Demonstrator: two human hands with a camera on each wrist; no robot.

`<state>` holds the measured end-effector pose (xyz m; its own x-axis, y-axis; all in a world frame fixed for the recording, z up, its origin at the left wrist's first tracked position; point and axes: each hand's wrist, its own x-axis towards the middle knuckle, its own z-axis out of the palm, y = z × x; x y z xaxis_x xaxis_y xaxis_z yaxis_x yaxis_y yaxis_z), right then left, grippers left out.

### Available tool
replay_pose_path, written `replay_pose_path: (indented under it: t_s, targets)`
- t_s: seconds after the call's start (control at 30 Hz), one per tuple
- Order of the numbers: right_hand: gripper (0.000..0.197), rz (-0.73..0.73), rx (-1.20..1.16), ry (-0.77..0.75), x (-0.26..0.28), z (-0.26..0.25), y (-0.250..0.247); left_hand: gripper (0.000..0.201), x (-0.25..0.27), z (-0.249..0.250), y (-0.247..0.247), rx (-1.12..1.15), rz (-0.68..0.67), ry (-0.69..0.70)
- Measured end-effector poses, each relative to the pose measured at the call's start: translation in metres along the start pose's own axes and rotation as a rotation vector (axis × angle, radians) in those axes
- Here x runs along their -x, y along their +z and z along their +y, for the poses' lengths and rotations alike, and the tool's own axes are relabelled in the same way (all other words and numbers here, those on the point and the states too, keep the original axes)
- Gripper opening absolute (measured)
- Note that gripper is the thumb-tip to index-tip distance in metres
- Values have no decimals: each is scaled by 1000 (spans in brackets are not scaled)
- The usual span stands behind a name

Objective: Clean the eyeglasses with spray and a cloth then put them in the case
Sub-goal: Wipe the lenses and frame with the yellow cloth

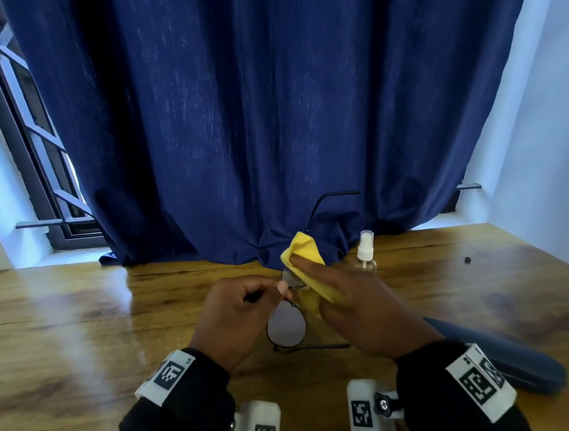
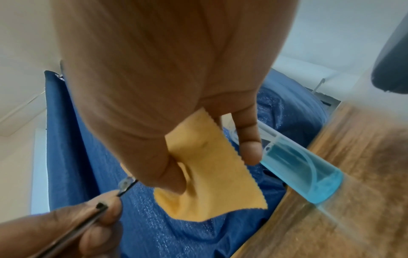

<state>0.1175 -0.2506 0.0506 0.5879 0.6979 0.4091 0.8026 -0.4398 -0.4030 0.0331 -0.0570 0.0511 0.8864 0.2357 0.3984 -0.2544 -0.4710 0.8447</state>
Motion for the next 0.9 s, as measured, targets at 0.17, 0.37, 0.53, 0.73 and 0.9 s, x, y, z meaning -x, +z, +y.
replay_pose_path:
  t_s: [0.17,0.37,0.53,0.73,0.9]
  targets:
    - [72,-14,-29,-18,3,0,-1,21,-2,-4,-4,-27,25,-22]
    - [84,-16,-22,-7,-1,3,5,18,0,-4,1,-44,-23,-27]
    - [81,-41,-55,31,4,4,1,22,-1,-5,-7,-24,46,-64]
    - [85,-84,-62,-7,0,2,4,21,2,-1,0,-75,-38,-92]
    - [78,-99,-169,-34,1,3,10,19,1,-3,-2,-50,2,-86]
